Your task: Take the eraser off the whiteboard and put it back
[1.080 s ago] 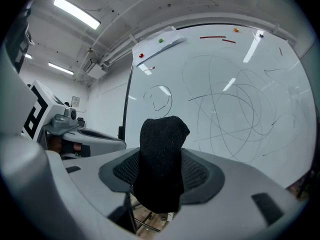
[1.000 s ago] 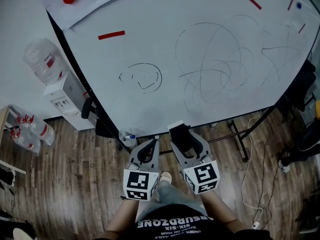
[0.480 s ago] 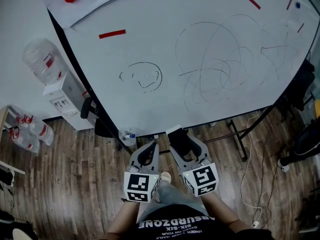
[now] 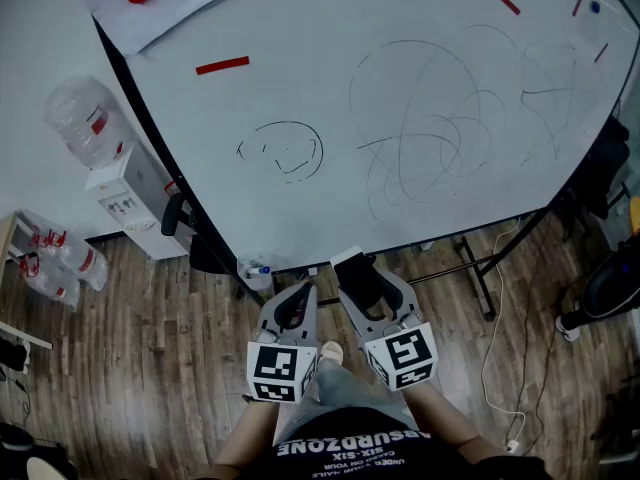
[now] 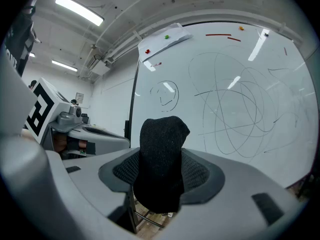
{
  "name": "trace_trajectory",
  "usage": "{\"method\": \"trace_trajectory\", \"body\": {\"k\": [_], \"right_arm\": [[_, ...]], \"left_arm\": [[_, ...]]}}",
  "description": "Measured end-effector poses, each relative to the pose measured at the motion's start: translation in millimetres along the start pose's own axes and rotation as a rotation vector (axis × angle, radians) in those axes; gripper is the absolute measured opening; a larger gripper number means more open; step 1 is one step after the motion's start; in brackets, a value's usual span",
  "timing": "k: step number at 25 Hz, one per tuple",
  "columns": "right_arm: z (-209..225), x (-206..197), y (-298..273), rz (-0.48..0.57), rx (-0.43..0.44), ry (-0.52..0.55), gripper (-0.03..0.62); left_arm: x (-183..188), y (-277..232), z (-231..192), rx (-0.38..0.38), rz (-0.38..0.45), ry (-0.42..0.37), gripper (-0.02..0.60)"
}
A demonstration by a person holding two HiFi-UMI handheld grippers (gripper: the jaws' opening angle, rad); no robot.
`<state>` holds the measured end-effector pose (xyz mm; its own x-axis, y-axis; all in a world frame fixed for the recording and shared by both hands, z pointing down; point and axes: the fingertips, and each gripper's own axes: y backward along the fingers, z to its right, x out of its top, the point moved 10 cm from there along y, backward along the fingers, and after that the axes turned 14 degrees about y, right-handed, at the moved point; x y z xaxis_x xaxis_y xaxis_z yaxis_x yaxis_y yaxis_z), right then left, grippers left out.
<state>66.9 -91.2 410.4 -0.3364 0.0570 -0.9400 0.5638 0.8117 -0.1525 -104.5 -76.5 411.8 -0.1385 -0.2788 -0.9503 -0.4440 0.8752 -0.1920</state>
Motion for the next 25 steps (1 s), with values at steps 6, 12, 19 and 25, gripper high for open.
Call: {"method": "trace_trajectory", "body": {"k": [6, 12, 19, 25], "right_arm": [[1, 4, -3, 0.011, -0.002, 0.005, 0.236], [7, 12, -9, 0.042, -0.009, 0.02, 0.236], [18, 27, -17, 0.09, -0.033, 0.043, 0.236], [34, 42, -22, 0.135, -0.065, 0.07, 0.238]], "left_arm": [[2, 0, -2, 0.003, 0.001, -0.003, 0.008], [5, -2, -5, 0.007, 0.006, -0.004, 0.008], [8, -6, -7, 0.008, 0.009, -0.01, 0.008], [10, -10, -9, 0.013, 0.008, -0.016, 0.008]]}}
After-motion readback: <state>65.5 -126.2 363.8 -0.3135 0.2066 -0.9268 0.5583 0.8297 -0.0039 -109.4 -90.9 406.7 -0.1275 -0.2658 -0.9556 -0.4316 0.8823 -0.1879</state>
